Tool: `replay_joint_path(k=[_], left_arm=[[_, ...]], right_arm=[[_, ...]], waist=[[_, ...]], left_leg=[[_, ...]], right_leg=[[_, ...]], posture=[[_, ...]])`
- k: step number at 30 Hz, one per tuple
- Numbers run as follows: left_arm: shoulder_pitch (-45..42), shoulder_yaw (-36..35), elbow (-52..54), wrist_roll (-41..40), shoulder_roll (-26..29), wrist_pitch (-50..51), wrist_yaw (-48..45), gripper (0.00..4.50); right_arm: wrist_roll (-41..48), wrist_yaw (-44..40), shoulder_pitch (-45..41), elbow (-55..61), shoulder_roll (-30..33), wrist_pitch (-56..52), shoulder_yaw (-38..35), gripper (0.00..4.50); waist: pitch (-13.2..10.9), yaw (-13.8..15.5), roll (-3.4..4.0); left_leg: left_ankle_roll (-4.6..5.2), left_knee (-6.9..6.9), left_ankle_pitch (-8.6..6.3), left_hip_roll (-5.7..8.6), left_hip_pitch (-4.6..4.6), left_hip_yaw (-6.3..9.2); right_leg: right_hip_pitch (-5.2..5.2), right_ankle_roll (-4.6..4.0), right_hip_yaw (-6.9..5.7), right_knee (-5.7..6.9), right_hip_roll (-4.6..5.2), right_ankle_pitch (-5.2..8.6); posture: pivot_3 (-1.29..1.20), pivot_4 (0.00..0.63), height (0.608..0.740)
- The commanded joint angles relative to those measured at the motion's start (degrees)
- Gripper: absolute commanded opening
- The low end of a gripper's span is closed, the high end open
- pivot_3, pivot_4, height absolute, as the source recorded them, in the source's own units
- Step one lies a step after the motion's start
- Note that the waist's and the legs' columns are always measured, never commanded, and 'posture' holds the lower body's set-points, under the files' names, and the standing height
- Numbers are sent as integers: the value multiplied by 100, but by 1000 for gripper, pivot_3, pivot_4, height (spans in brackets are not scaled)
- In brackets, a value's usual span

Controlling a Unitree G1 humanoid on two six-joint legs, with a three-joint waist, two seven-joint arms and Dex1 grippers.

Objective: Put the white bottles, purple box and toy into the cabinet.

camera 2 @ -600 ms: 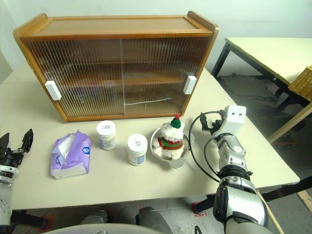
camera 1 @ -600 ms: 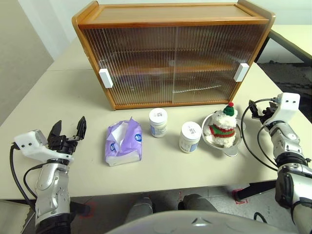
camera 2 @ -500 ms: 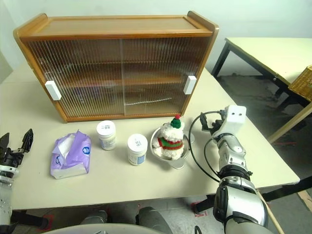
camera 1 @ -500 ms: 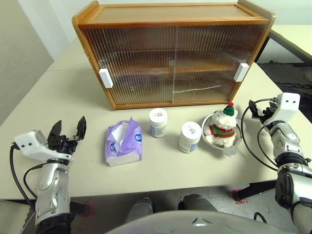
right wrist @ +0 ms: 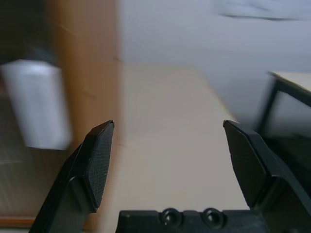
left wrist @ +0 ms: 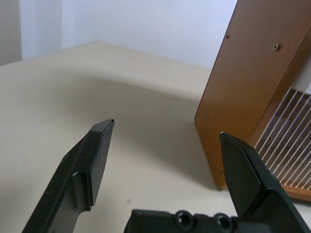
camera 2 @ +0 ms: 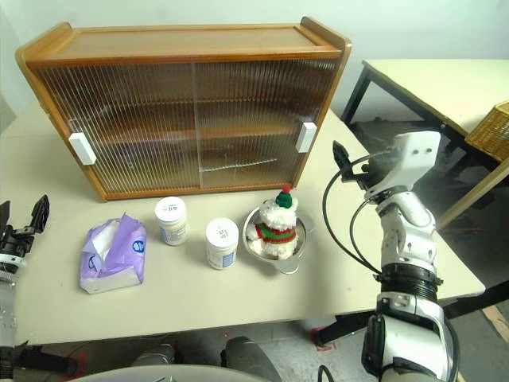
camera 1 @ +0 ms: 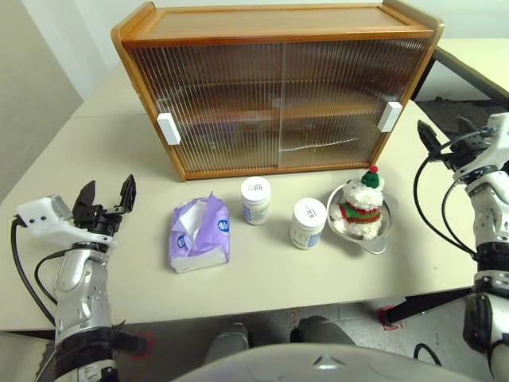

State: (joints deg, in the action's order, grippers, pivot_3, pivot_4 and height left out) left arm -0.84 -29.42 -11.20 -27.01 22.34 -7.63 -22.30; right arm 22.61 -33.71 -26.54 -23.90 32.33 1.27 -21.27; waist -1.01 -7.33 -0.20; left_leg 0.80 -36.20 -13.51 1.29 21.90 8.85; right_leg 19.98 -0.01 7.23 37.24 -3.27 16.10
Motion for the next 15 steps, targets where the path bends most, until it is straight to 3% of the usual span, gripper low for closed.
replay_joint_path(k=[1,9,15], left_arm=[[-144,-64,85,-54,164,140,-5,4462],[-334,-59,353,-122,241,346,85,4462],[-557,66,532,-93,126,548,262,4462]], right_arm=[[868,-427,219,1220,25,-782,-97,4500],[2298,-1199,589,3005,181,-2314,134,4500],[2637,-1702,933,3718,360,-3108,618,4500]], waist=[[-1,-11,-1],[-1,-13,-13],[0,-5,-34]], left_leg=[[0,-4,0,1,1,1],[0,-38,0,27,3,2],[-2,-70,1,32,-1,20]], right_leg=[[0,22,0,0,-1,13],[-15,40,2,1,-29,24],[-42,-5,3,1,-74,49]], posture=[[-179,25,740],[-174,12,740],[-170,11,740]])
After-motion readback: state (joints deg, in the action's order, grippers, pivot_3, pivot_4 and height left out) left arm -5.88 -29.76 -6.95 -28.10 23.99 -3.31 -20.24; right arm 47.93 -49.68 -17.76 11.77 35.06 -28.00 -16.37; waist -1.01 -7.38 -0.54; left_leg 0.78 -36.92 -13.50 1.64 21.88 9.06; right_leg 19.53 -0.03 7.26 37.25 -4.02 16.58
